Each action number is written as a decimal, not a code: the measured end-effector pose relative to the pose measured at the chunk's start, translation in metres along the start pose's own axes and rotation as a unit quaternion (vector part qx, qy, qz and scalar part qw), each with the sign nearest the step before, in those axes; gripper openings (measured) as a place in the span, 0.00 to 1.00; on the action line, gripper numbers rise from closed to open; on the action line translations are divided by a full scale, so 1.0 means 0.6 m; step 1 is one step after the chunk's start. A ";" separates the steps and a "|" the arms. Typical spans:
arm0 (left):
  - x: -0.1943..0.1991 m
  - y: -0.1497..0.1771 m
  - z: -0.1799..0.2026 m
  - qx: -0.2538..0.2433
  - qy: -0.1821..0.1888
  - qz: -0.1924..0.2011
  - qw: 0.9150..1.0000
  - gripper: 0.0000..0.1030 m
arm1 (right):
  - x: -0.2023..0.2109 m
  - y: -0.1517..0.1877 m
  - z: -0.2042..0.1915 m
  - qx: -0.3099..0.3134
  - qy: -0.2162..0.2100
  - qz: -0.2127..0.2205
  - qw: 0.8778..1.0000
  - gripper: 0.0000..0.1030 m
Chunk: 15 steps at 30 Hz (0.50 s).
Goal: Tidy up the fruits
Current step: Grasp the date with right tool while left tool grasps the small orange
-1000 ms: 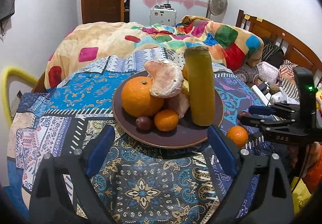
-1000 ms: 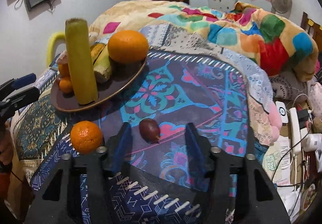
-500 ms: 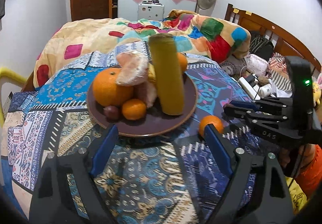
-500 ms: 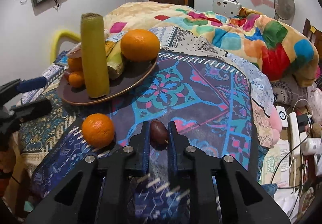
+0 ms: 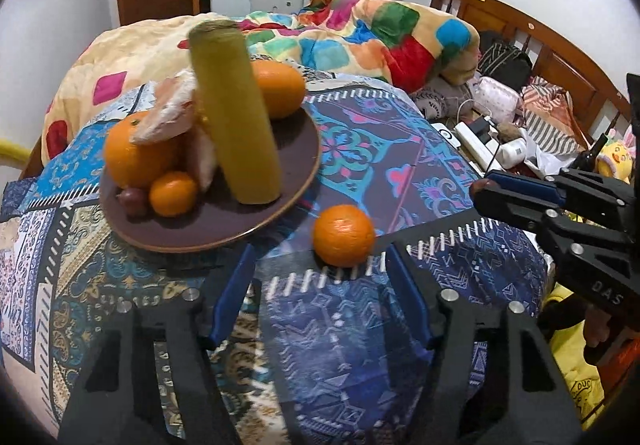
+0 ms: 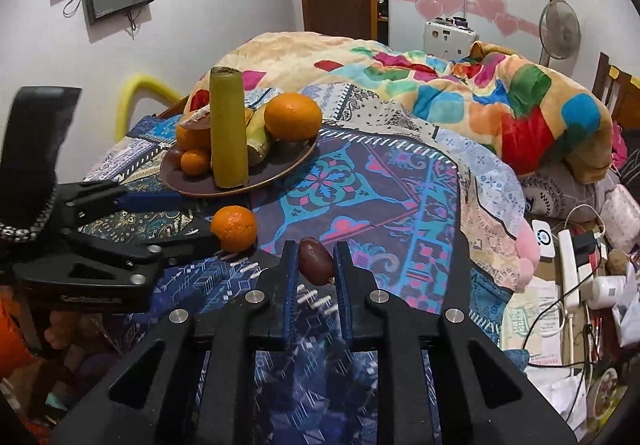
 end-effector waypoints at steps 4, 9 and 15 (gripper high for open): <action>-0.014 -0.003 0.016 -0.012 -0.009 -0.003 1.000 0.60 | 0.004 0.001 0.009 -0.009 -0.004 0.003 1.000 0.16; -0.036 -0.004 0.009 0.001 -0.019 -0.014 1.000 0.52 | 0.009 0.003 0.013 -0.011 -0.004 0.006 1.000 0.16; -0.038 -0.003 0.022 -0.010 -0.012 -0.009 1.000 0.36 | 0.005 0.002 0.016 -0.007 0.003 0.005 1.000 0.16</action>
Point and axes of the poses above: each gripper's, at about its wrist camera, not at the fingertips, and x roughly against the way its jaws point, z to its right, y to its underside, the point moved 7 cm from there along -x, roughly the way its jaws point, and after that the axes turned 9 degrees about z, right-handed, at the moved point
